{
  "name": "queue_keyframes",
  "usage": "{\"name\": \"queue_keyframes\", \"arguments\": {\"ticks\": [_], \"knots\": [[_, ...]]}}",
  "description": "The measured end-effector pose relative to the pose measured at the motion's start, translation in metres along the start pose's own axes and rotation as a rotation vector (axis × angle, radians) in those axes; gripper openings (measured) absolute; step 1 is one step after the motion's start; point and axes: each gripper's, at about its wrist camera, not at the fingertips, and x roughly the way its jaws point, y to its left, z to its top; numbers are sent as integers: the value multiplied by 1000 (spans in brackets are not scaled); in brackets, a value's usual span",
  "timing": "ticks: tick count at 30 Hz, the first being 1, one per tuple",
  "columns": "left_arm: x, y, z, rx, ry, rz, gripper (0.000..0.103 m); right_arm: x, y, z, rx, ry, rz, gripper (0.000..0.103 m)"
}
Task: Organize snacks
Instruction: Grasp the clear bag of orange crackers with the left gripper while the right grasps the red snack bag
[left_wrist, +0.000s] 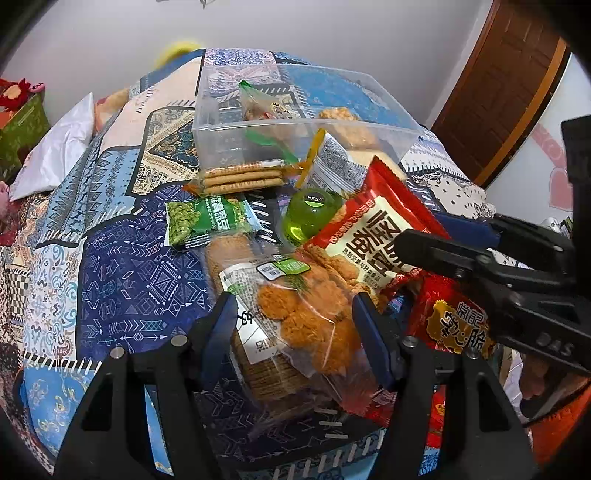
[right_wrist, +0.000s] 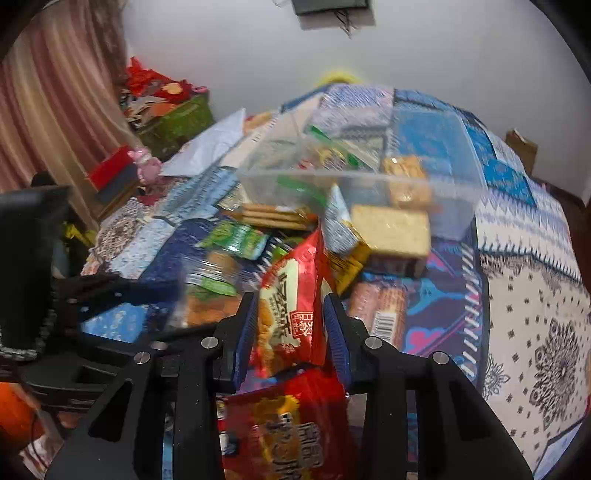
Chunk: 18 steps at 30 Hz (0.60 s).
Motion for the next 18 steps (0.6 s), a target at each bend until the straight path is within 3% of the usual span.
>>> {"name": "queue_keyframes", "arguments": {"ticks": [5, 11, 18], "knots": [[-2, -5, 0, -2, -24, 3, 59, 10, 0, 1, -22, 18, -44, 34], [-8, -9, 2, 5, -51, -10, 53, 25, -13, 3, 1, 61, -38, 35], [6, -11, 5, 6, -13, -61, 51, 43, -19, -1, 35, 117, 3, 37]]}}
